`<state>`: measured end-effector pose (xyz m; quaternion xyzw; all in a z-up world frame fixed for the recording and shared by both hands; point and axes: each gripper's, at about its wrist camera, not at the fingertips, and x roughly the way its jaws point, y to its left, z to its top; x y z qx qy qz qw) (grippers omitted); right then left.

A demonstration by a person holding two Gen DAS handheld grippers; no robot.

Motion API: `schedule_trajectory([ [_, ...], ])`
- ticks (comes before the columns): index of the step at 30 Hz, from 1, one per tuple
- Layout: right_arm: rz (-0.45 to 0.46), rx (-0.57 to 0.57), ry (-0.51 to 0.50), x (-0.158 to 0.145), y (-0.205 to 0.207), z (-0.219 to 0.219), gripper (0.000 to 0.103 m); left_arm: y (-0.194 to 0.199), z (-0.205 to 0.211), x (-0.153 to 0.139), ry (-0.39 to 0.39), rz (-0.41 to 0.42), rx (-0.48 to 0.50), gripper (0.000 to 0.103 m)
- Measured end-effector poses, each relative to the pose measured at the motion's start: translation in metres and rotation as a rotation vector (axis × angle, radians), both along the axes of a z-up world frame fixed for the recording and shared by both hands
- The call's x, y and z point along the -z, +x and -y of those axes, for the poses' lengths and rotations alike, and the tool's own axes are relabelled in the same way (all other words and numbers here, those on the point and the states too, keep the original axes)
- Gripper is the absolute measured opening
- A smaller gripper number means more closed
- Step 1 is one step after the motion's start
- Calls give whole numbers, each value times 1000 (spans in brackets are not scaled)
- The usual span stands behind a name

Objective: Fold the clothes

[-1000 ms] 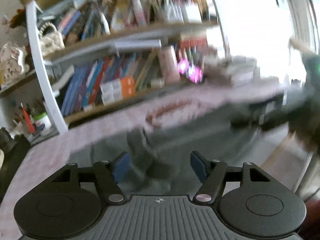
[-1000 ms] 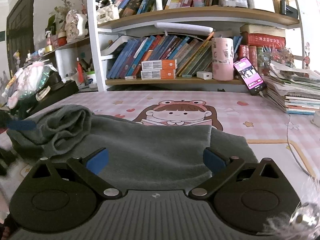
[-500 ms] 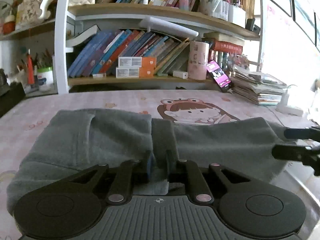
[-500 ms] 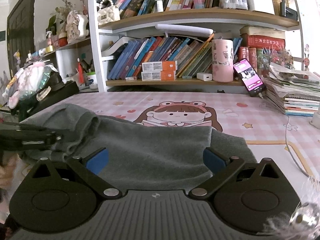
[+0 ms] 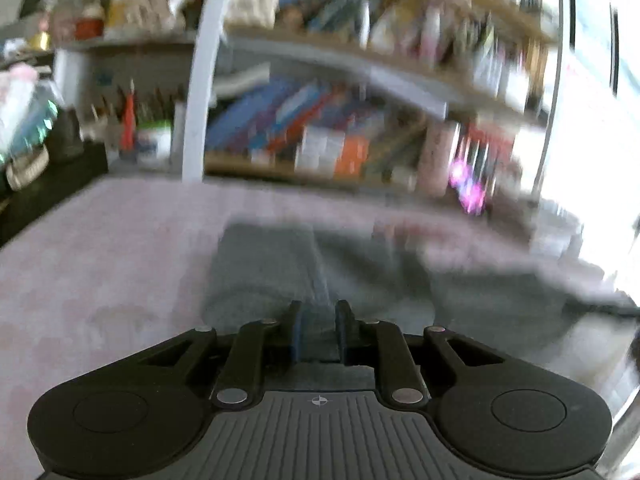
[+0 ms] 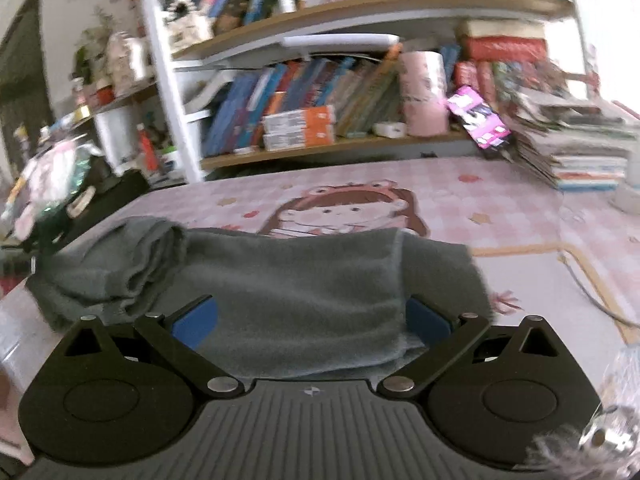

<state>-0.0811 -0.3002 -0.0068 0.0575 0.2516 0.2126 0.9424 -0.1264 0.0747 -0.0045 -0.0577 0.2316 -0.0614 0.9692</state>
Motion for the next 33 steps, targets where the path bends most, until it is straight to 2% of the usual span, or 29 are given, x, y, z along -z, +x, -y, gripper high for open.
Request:
schedule_trajectory([
  [1,-10,16,6,0,0,3,100,2,0,8,11,-27,6,17],
  [6,-61,74,36,-2,1,18,100,-6,-7,-2,-62,40,21,19],
  [9,-92,120,54,-1,3,26,100,-16,-19,-9,-101,92,0,29],
  [11,-133,152,102,2,7,34,100,-23,-27,-11,-114,121,-26,32],
  [12,-158,170,133,5,10,39,100,-27,-33,-12,-120,137,-51,38],
  [13,-179,185,161,7,11,42,100,-31,-37,-11,-121,159,-79,42],
  [15,-216,213,214,12,12,49,100,-38,-44,-12,-116,203,-131,62],
  [18,-252,244,264,14,14,54,100,-43,-43,-12,-55,238,-143,64],
  [20,-265,253,274,13,16,53,99,-39,-39,-9,-34,218,-127,64],
  [23,-277,248,276,12,19,46,91,-35,-34,-3,-16,198,-93,64],
  [25,-282,259,267,12,22,42,79,-35,-30,4,-2,191,-75,64],
  [30,-294,298,277,12,31,39,69,-37,-26,11,16,199,-52,73],
  [33,-300,323,295,13,35,40,65,-37,-28,14,8,196,-49,75],
])
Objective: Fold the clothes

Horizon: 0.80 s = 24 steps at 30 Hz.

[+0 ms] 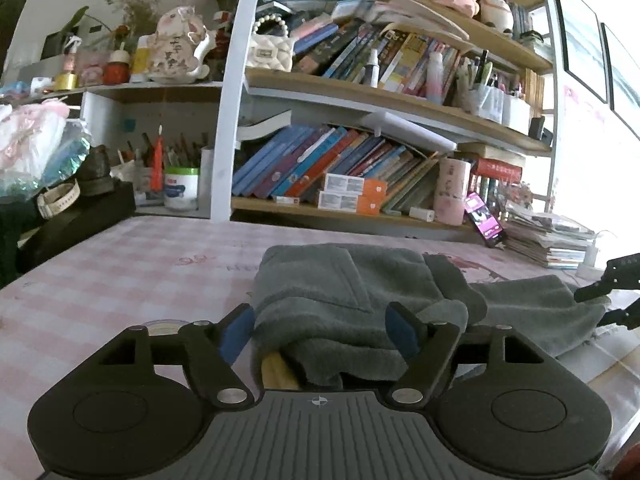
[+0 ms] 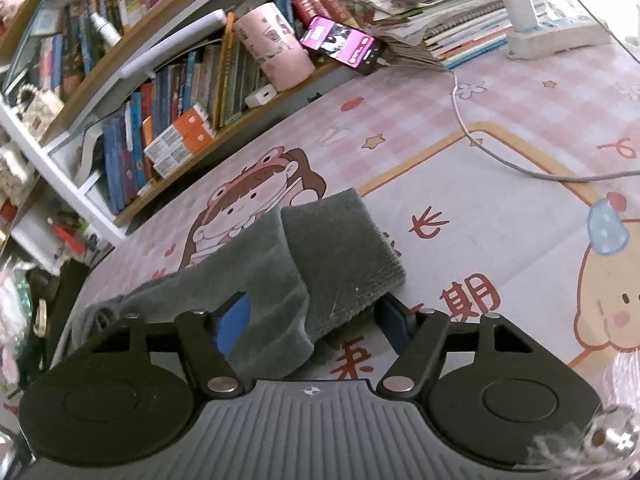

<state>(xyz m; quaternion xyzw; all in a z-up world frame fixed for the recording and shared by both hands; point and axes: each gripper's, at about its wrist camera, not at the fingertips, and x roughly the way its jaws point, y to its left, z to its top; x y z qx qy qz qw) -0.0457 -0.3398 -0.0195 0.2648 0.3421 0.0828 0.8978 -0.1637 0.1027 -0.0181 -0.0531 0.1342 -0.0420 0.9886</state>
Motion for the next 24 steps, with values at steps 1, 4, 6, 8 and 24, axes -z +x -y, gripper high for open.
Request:
schedule_trajectory([
  [1,-2,8,-1,0,1,0,63,0,-1,1,-3,-1,1,75],
  [4,1,4,-22,-1,6,-4,58,-1,-2,4,-16,-2,9,75],
  [6,12,-7,-62,0,9,-8,49,-2,-2,5,-20,0,13,75],
  [8,21,-13,-93,1,10,-11,41,-2,-3,6,-22,2,16,75],
  [24,140,-97,-141,-43,2,-40,19,-14,-12,4,-45,49,31,77],
])
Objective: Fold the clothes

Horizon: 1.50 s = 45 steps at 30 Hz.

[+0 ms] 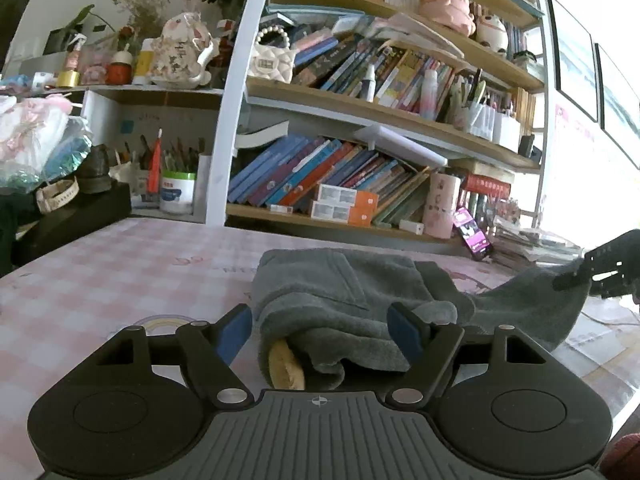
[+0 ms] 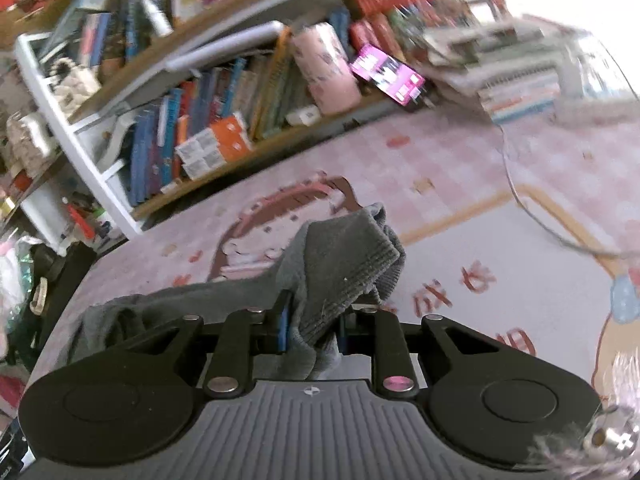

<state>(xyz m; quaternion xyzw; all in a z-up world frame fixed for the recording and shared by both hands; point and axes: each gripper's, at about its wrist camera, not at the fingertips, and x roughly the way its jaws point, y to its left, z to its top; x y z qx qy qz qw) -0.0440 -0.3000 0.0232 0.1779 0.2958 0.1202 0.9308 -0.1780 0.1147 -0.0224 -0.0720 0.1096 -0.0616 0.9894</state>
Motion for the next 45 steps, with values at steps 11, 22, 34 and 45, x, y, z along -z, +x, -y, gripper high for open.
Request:
schedule_trajectory([
  [11,317,-268,-164,-75,-28,-108,17,-27,-27,-15,-72,131,-75,77],
  [22,401,-787,-333,-63,-77,-255,14,-44,-67,-15,-227,203,-150,80],
  [34,180,-834,-122,-25,-62,-259,46,-41,-67,-11,-235,179,-122,80],
  [45,218,-528,-70,-40,-59,-161,65,-22,-46,-11,-191,98,-43,80],
])
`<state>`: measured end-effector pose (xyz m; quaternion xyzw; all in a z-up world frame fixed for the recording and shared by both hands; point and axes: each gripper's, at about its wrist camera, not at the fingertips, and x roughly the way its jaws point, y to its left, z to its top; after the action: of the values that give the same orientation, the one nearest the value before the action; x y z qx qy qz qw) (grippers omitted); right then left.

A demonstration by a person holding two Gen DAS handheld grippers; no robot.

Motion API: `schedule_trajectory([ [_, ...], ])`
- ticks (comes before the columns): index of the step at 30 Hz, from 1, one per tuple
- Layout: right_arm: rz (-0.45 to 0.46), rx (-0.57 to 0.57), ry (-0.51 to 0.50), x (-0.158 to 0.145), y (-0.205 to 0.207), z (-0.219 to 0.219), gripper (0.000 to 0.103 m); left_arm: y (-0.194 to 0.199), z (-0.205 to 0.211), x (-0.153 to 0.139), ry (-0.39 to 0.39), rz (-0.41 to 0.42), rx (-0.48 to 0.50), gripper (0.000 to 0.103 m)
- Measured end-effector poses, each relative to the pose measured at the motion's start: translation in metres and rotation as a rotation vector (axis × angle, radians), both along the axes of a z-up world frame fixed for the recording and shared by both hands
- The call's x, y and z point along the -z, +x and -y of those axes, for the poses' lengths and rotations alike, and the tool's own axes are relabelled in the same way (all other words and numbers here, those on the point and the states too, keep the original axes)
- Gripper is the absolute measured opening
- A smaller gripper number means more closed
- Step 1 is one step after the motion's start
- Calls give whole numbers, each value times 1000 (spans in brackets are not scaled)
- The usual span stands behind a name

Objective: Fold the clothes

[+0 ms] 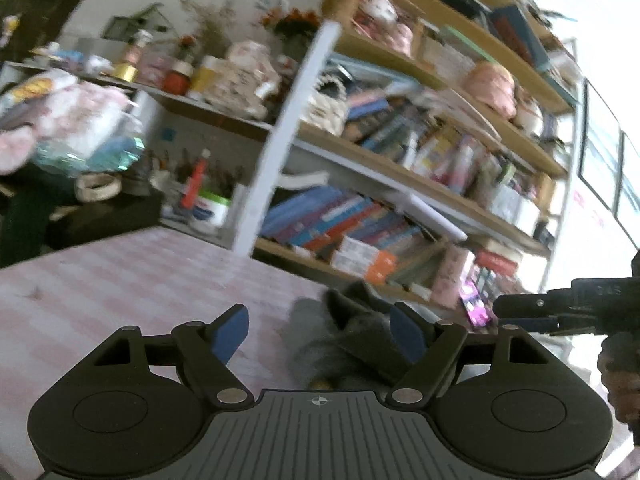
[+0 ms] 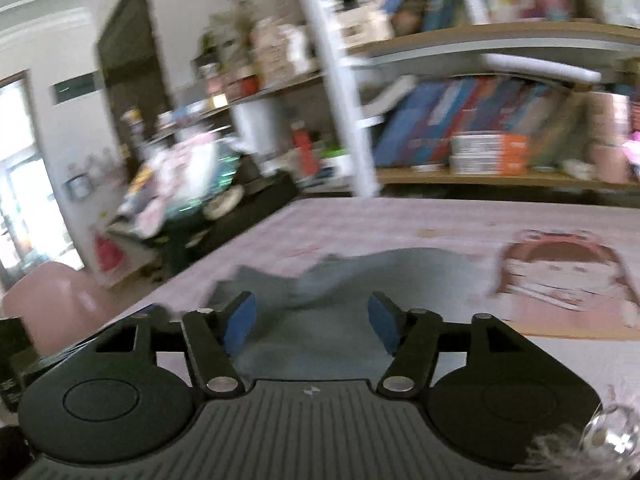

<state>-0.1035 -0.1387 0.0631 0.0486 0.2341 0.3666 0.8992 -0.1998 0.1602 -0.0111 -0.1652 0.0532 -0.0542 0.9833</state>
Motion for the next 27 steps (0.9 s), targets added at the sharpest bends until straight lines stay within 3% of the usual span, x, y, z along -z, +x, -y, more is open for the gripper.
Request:
schedule_trajectory([
  [4,-59,118,-27,17,8,26,72,12,16,-5,38,-13,76,80],
  [7,-109,129,-24,30,12,33,76,31,20,-6,19,-62,75,76],
  [10,-143,119,-27,42,13,33,79,52,17,-4,-21,-144,100,38],
  [12,-158,115,-31,47,14,32,79,58,22,-8,32,-134,141,22],
  [14,-164,112,-26,48,14,32,80,52,25,-19,77,-70,146,17],
  [15,-167,110,-24,49,14,32,80,47,21,-26,62,-23,149,16],
  [16,-169,109,-21,49,14,32,81,43,18,-32,46,24,152,16],
  [18,-168,110,-18,49,14,32,81,46,3,-34,-28,21,106,16],
  [21,-166,110,-14,48,14,31,81,69,-14,-8,-61,-152,38,18],
  [22,-169,108,-12,49,15,30,81,76,-17,6,-80,-220,33,22],
  [25,-177,103,-17,50,16,27,81,69,-27,19,-159,-199,23,37],
  [26,-179,102,-19,50,16,27,81,66,-30,17,-172,-186,15,53],
  [27,-180,101,-20,50,17,27,81,63,-33,15,-185,-173,8,59],
])
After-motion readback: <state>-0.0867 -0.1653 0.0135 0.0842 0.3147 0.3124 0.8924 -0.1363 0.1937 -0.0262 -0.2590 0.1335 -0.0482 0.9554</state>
